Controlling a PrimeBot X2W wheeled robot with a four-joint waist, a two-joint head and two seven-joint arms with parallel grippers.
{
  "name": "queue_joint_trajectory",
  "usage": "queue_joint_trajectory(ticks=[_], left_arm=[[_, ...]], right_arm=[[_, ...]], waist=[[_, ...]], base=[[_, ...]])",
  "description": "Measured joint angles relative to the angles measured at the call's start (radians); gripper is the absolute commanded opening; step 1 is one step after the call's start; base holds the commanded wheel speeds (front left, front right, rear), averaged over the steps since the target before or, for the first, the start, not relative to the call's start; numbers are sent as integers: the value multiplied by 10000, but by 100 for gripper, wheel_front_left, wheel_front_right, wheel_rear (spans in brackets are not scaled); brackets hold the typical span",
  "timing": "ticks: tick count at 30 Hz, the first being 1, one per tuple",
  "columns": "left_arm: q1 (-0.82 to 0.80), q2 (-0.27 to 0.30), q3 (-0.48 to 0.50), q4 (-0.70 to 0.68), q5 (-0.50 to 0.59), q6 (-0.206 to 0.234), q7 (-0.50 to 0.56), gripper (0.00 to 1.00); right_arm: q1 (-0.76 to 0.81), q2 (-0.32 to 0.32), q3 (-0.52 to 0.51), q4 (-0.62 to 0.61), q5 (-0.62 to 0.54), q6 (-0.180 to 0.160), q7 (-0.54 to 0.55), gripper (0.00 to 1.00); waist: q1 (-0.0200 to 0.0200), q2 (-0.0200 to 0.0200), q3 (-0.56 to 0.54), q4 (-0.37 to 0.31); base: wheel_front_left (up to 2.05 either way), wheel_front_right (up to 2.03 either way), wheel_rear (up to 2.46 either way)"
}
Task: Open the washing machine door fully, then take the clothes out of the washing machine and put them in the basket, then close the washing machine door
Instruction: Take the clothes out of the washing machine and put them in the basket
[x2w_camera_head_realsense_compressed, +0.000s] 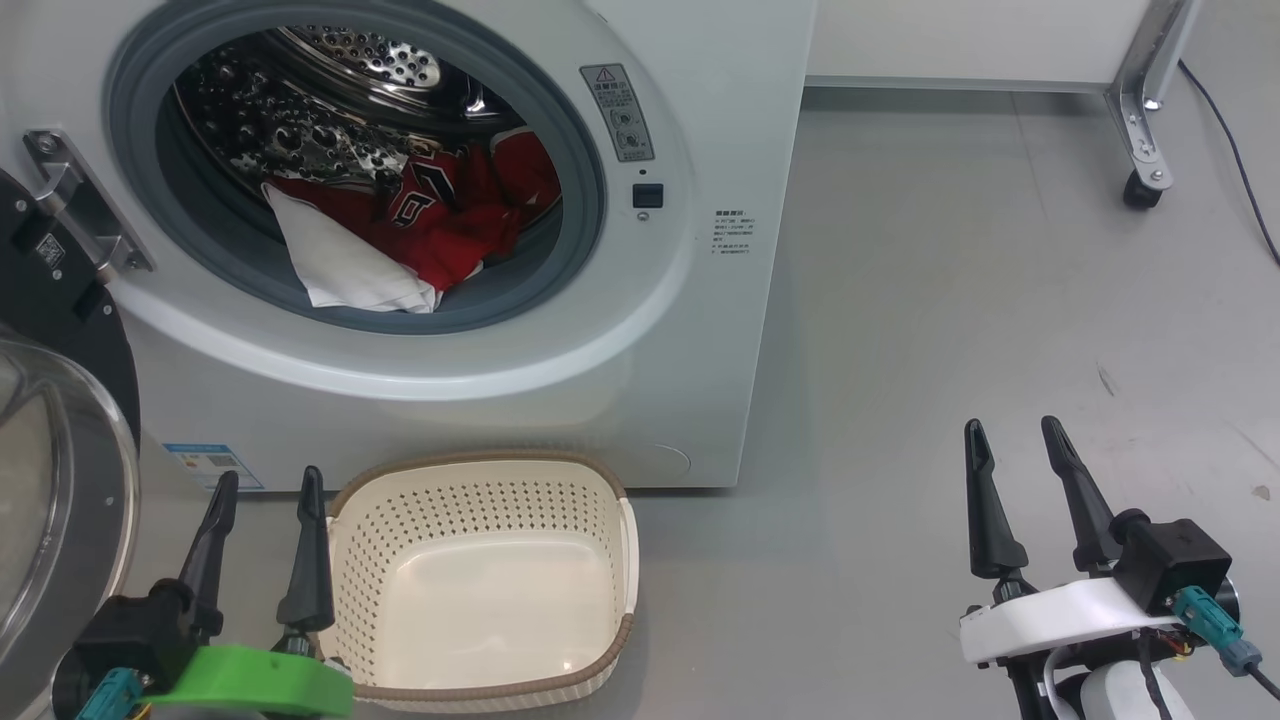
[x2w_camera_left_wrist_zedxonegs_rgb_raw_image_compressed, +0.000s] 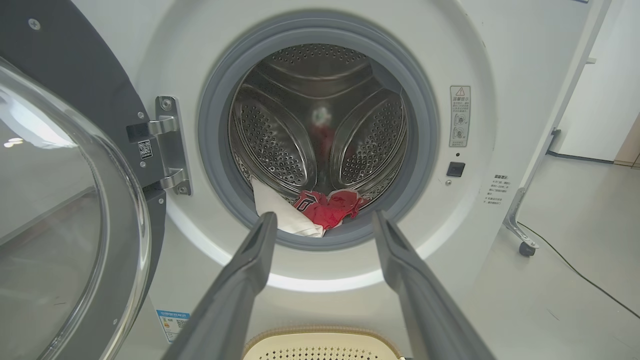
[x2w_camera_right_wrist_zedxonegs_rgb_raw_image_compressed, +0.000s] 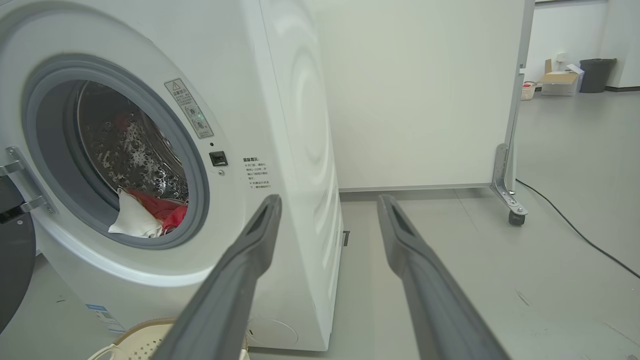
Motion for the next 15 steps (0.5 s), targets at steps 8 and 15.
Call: queue_joint_trajectory(ticks=[8,15], left_arm=[[0,2,-21,0,44,0,0,100],[0,2,-38,0,58,0,0,100]], right_arm=[[-1,4,0,-6,0,0,0,100],[-1,6,0,-6,0,0,0,100]], waist=[[0,0,48,-22],[0,0,95,-23]], base=[[32,-32,0],[4,-4,0]])
